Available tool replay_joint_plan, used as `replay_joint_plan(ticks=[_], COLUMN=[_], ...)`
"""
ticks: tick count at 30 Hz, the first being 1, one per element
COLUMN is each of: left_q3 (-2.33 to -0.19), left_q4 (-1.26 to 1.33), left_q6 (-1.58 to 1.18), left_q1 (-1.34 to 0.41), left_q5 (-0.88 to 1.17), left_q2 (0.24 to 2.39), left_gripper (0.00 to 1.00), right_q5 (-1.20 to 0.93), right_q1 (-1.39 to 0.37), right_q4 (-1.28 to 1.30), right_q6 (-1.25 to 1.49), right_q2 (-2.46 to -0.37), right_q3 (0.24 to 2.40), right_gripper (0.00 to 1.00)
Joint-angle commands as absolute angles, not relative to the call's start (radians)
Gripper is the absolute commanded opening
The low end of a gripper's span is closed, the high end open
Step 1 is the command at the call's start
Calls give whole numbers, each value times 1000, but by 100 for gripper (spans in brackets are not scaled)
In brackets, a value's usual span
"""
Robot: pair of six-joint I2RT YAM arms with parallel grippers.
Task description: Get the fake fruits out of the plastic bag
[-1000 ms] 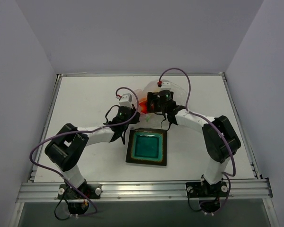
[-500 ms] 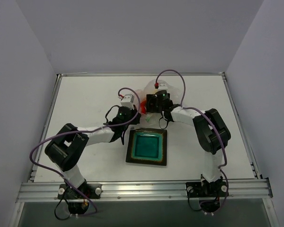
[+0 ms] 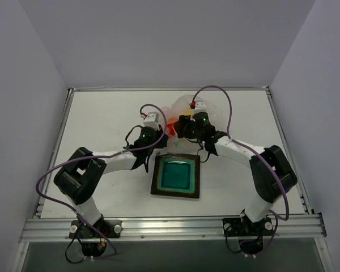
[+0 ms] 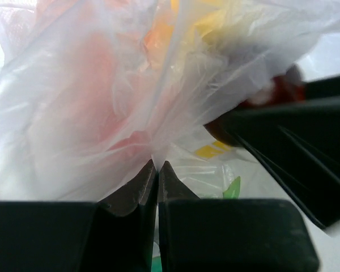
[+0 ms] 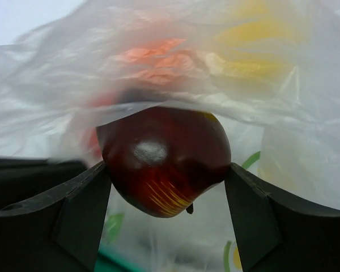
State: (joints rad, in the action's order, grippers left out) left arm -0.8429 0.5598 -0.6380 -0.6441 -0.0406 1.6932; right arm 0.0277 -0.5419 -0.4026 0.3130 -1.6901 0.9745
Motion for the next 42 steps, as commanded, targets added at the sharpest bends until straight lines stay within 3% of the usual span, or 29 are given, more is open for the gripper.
replay_joint_plan(ticks=[1, 13, 19, 26, 29, 33, 36, 38, 40, 41, 42], left_q3=[-907, -910, -896, -876, -868, -862, -853, -850, -838, -833, -830], left_q4=[604, 620, 612, 614, 620, 614, 612, 611, 611, 612, 612], left_q6=[-670, -653, -638, -621, -615, -597, -589, -589, -591, -592, -592], left_q1=[-612, -601, -598, -597, -597, -597, -597, -598, -597, -597, -597], left_q5=[-18, -6, -8, 0, 0, 0, -5, -11, -34, -43, -49], left_q2=[1701, 1680, 1667, 1660, 1658, 1652, 1646, 1646, 1638, 1637, 1634], left_gripper=[2, 2, 2, 2, 3, 2, 2, 2, 2, 2, 2], right_q5=[-24, -77, 41, 138, 156, 141, 149, 126, 48, 25, 11], right_q1=[-566, -783, -923, -959, -960, -960, -954, -933, -864, -838, -812], right_q4=[-436, -325, -394, -480, -480, -444, -384, -373, -371, -373, -371], right_q6=[353, 464, 529, 520, 509, 489, 448, 431, 416, 414, 410], right_q2=[-1542, -1203, -1249, -1342, -1394, -1439, -1373, -1323, -1270, -1264, -1267], right_q3=[927, 675, 569, 597, 620, 644, 652, 650, 663, 672, 684], right_gripper=[40, 41, 42, 44, 55, 92, 96, 91, 73, 53, 43])
